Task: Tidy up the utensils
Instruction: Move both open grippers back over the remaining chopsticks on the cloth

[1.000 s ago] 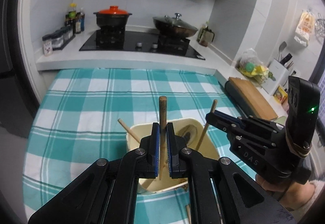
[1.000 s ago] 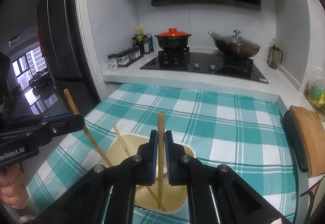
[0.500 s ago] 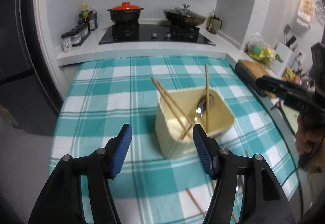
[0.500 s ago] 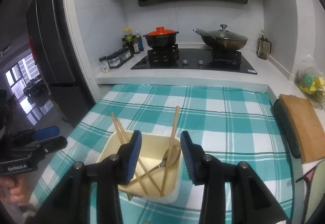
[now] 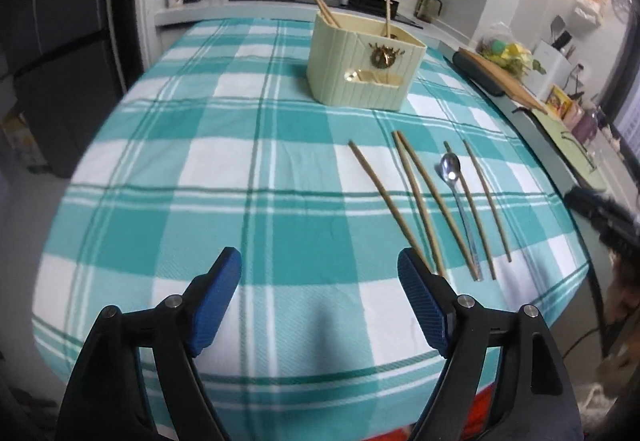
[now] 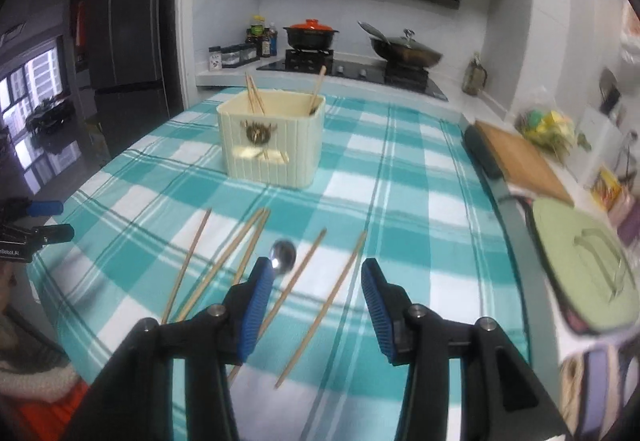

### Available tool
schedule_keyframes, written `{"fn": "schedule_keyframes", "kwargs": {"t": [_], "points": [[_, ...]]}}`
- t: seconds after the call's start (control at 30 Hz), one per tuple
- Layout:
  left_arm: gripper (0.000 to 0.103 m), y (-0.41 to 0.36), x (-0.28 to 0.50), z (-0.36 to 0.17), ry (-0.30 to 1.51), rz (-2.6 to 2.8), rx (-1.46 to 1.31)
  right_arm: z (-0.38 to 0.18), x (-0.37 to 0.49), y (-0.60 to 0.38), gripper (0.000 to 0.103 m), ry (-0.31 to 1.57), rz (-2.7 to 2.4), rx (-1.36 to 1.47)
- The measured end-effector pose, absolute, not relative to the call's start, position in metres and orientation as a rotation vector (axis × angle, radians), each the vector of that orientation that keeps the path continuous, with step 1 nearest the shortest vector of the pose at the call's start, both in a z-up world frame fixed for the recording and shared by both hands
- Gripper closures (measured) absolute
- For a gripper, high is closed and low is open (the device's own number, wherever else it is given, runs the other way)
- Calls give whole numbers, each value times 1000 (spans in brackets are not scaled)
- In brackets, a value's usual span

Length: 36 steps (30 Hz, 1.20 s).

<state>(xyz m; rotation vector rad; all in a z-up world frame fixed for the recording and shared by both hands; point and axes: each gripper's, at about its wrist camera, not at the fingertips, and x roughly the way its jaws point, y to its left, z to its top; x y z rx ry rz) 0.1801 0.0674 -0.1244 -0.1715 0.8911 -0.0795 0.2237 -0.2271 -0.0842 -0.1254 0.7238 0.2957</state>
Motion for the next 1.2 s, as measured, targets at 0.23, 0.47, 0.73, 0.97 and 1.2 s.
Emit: {"fn": "schedule_keyframes", "kwargs": {"t": [0.23, 0.47, 0.73, 0.97, 1.2], "points": [[21, 24, 165, -122, 853, -106, -51, -144, 172, -244, 56, 861, 239, 96], [17, 16, 149, -113, 821, -92, -56, -134, 164, -240, 56, 801, 219, 86], [17, 26, 147, -120, 851, -48, -76, -141, 164, -226, 56, 817, 252, 87], [17, 21, 163, -141, 913, -48, -88, -151, 168, -226, 56, 841, 244, 85], [17, 14, 177, -159, 967, -57, -79, -164, 174, -237, 56, 878, 215, 121]]}}
